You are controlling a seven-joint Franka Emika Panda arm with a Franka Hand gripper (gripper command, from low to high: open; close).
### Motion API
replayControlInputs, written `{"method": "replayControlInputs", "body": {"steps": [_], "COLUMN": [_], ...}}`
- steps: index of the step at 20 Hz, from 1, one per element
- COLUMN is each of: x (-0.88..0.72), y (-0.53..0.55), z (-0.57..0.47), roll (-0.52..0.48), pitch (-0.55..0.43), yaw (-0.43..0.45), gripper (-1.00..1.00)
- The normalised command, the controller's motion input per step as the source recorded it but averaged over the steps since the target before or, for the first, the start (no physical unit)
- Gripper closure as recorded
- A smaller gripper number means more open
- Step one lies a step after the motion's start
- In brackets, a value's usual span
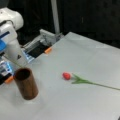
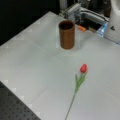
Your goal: Flower insertion into a vase
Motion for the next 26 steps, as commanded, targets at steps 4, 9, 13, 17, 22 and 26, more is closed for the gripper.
{"method": "replayControlInputs", "body": {"steps": [4, 9, 13, 17, 22, 26], "x": [-0.32, -0.40, -0.36, -0.32, -0.29, -0.15], "y": [-0.07, -0.09, -0.08, -0.07, -0.02, -0.03], "z": [-0.20, -0.12, -0.06, -0.05, -0.01, 0.18], "roll": [-0.158, -0.105, -0.056, -0.055, -0.077, -0.111], "pitch": [-0.135, -0.137, -0.084, -0.055, 0.061, 0.522], "yaw": [0.143, 0.109, 0.107, 0.121, 0.147, 0.171], "gripper": [1.00, 1.00, 1.00, 1.00, 1.00, 1.00]}}
